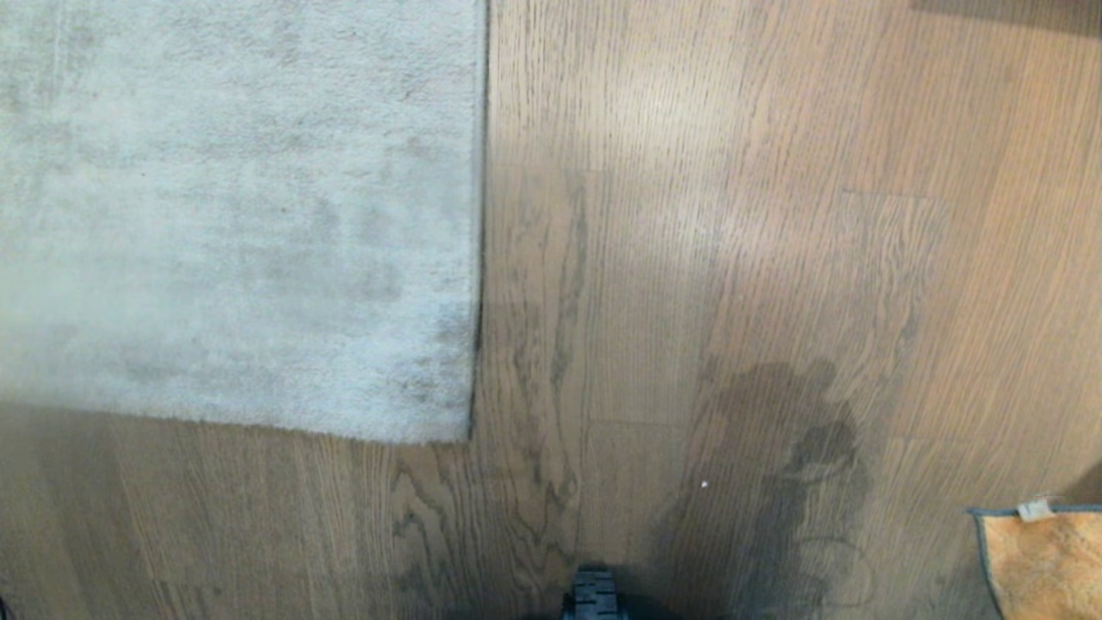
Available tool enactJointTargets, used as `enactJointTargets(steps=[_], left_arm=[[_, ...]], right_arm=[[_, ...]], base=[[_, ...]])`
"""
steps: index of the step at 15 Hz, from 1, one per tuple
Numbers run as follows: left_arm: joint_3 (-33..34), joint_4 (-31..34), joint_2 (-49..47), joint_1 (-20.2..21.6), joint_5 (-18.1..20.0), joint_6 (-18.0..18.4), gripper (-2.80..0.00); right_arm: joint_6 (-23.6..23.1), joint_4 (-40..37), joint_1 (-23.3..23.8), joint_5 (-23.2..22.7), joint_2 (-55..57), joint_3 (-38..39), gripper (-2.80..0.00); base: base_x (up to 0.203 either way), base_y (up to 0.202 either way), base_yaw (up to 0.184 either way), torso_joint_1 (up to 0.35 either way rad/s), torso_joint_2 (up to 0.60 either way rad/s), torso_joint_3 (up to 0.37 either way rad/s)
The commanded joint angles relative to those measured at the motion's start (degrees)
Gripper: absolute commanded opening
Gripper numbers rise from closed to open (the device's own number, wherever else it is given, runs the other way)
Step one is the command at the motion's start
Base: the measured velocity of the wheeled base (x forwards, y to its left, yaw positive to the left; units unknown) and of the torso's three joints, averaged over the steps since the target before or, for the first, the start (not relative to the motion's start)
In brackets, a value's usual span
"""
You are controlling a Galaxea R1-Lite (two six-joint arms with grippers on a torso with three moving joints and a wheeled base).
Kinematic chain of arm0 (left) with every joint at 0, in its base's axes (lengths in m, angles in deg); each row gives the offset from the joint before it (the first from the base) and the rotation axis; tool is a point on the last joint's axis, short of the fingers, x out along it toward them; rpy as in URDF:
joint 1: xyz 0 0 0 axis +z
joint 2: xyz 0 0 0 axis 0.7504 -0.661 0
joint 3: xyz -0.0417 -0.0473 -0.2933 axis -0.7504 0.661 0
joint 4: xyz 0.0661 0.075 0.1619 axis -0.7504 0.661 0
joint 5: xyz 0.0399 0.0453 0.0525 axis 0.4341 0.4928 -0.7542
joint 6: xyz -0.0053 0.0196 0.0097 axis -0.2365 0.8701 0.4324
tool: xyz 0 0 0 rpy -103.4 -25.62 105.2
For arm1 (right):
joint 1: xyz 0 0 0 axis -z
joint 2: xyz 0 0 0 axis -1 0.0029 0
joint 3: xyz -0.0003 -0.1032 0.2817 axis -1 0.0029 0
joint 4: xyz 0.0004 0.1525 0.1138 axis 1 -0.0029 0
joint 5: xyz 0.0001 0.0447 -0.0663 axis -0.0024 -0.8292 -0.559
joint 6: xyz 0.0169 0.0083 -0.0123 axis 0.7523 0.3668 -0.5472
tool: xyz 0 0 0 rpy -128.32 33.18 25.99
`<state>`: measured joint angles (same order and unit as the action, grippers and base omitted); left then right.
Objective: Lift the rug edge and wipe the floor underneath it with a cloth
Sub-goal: Lift up the carpet
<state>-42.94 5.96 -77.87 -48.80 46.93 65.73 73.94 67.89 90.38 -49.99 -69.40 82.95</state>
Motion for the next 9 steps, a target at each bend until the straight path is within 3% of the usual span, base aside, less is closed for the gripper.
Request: enactJointTargets(steps=[1, 9], left_arm=[[0.0, 0.0, 0.0, 0.0, 0.0, 0.0, -2.80], [0.0, 0.0, 0.0, 0.0, 0.0, 0.0, -2.80]], right_arm=[[-0.1, 0.5, 0.0, -0.1, -0.5, 0.0, -2.80], [1.8, 1.0, 0.0, 0.0, -0.5, 0.2, -2.80]], base=[[0.000, 0.000, 0.000, 0.000, 0.00, 0.000], [0.000, 0.000, 0.000, 0.000, 0.00, 0.000]])
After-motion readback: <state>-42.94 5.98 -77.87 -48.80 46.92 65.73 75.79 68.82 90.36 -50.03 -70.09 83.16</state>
